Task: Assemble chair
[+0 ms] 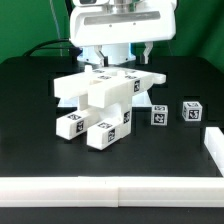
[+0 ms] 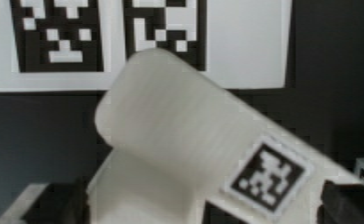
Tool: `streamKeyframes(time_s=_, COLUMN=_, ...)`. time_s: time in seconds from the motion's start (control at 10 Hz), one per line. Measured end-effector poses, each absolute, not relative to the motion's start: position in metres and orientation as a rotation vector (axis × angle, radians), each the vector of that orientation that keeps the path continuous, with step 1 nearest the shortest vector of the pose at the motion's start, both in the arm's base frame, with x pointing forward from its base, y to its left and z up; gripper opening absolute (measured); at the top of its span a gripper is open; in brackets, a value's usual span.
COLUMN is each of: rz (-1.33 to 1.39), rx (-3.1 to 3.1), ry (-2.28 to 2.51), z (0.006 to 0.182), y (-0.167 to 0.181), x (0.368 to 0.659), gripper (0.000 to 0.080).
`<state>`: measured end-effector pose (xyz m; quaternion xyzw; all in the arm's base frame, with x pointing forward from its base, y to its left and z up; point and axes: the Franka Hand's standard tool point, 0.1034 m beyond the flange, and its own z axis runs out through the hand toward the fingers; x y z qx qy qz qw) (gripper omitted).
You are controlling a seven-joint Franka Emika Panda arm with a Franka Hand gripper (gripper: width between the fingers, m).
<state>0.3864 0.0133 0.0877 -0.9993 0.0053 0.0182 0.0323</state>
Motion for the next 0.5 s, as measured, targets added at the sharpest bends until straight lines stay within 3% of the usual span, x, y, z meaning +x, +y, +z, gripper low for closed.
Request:
streamKeyframes(time_s=0.3, rz=0.069, rx=-3.088, ry=-0.102, z=0.071, y=0.002, x=0.366, gripper=0.0649)
streamKeyframes(time_s=0.5, rz=0.075, rx=-3.091, ry=-0.125, z=0.068, y=-0.010, x=0.367, gripper=0.0649)
